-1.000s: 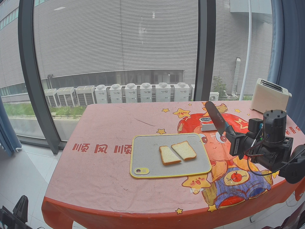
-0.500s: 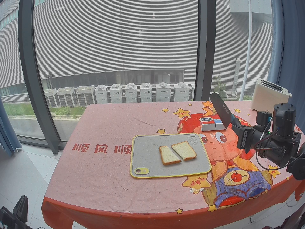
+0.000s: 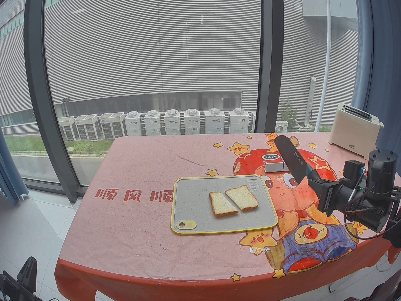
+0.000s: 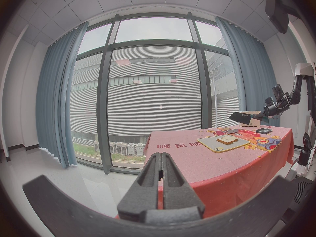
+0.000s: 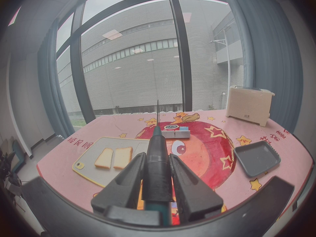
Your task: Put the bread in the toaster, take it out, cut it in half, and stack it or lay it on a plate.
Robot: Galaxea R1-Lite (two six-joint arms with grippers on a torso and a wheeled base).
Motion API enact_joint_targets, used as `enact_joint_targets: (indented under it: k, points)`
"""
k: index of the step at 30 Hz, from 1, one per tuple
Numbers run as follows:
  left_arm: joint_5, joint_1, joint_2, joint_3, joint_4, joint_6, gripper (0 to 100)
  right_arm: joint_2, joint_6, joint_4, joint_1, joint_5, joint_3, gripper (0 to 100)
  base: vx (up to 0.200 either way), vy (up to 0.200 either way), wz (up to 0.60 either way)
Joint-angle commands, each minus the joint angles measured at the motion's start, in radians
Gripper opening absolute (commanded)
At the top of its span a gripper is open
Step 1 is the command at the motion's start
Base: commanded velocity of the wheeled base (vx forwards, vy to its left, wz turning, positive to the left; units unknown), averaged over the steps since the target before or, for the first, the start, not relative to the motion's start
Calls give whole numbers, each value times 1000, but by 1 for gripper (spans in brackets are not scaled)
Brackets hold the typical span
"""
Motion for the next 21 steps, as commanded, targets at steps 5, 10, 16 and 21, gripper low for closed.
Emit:
enact_joint_targets:
  k: [5, 10, 16, 21]
  points:
    - [0, 0, -15, 18, 0, 0, 0, 16, 24, -3, -20, 4, 12, 0, 0, 0, 0]
    - [0, 0, -15, 18, 0, 0, 0, 50, 24, -3, -26, -7, 18, 0, 0, 0, 0]
    - [0, 0, -15, 18, 0, 0, 0, 80, 23, -5, -52, -10, 9, 0, 0, 0, 0]
    - [0, 0, -15, 18, 0, 0, 0, 80, 23, -5, -83, -9, 9, 0, 0, 0, 0]
